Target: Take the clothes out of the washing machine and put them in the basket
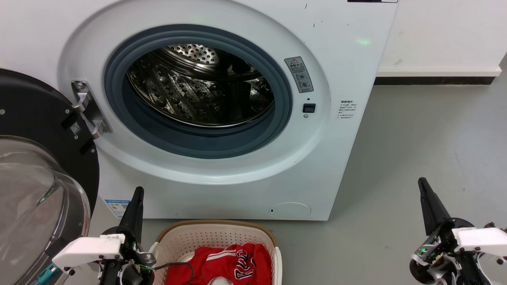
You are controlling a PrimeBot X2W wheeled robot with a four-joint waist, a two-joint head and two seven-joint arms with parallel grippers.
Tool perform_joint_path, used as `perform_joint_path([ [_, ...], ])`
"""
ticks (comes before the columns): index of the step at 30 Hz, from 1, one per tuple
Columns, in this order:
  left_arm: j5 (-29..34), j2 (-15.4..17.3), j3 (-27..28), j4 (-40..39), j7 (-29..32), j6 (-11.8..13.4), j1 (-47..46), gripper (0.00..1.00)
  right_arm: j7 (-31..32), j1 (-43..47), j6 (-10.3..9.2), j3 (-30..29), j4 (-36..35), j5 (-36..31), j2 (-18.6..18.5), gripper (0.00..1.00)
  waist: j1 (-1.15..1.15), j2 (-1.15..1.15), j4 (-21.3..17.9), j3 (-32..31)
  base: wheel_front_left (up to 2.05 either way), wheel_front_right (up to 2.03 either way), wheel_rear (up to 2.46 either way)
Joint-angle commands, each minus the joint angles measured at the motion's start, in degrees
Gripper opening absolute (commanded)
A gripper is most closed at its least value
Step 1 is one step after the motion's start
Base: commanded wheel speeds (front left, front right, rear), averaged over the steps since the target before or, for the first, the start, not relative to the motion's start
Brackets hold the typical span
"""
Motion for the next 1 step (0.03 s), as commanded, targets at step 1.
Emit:
perform_joint_path([
  [1, -0.09, -0.14, 0.18, 0.05, 0.16, -0.18, -0.36, 0.0, 0.07, -0.68, -0.02, 0.09, 0.11, 0.23, -0.29, 0.0, 0.0, 0.0, 0.0, 0.0, 0.0, 0.0, 0.0],
])
